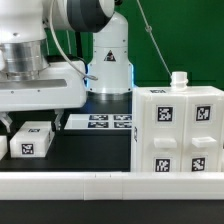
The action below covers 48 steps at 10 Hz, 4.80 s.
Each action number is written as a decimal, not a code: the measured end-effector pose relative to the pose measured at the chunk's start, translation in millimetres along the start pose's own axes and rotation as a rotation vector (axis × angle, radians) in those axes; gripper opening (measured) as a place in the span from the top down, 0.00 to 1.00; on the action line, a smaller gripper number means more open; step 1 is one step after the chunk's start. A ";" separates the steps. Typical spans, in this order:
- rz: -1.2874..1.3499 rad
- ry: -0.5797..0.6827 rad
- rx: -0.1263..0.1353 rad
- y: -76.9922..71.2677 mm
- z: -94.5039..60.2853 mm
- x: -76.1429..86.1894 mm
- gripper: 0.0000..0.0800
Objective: Assemble cabinet
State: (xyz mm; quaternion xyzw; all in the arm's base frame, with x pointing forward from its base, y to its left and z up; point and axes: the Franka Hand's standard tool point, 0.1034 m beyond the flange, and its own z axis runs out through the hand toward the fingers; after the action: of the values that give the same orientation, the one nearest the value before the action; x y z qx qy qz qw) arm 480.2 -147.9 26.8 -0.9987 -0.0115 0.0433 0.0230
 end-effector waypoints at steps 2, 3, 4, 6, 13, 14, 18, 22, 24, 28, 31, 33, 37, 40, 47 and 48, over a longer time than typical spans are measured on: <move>-0.003 0.003 -0.004 -1.4 3.7 -1.3 0.19; -0.007 0.006 -0.009 -2.7 8.4 -2.1 0.19; -0.009 0.011 -0.016 -1.4 14.3 -2.6 0.19; -0.030 0.021 -0.025 0.6 17.8 -1.8 0.19; -0.030 0.021 -0.025 0.5 17.8 -1.7 0.31; -0.030 0.021 -0.025 0.4 17.7 -1.6 0.31; 0.024 0.019 0.014 -41.6 -42.5 22.8 0.31; 0.022 0.007 0.029 -63.1 -64.0 33.6 0.31; 0.014 0.007 0.019 -66.3 -67.4 36.3 0.31; -0.014 -0.004 -0.003 -128.4 -147.1 85.6 0.31; -0.003 -0.002 0.003 -143.0 -153.9 94.9 0.31; -0.005 -0.001 -0.003 -145.7 -154.1 95.5 0.31; -0.015 0.052 -0.030 -219.0 -174.0 125.7 0.31; -0.023 0.068 -0.028 -225.8 -164.6 130.7 0.31; -0.029 0.049 -0.025 -241.3 -142.2 128.9 0.31; -0.030 0.044 -0.025 -243.2 -138.3 128.8 0.31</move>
Offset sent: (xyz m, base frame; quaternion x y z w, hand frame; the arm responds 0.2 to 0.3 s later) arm -0.0056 -0.0002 -0.0192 -0.0209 0.0216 -0.0176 0.9994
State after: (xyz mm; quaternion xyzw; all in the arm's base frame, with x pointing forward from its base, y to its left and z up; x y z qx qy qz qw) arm 615.4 91.9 164.7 -0.9994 -0.0262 0.0207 0.0115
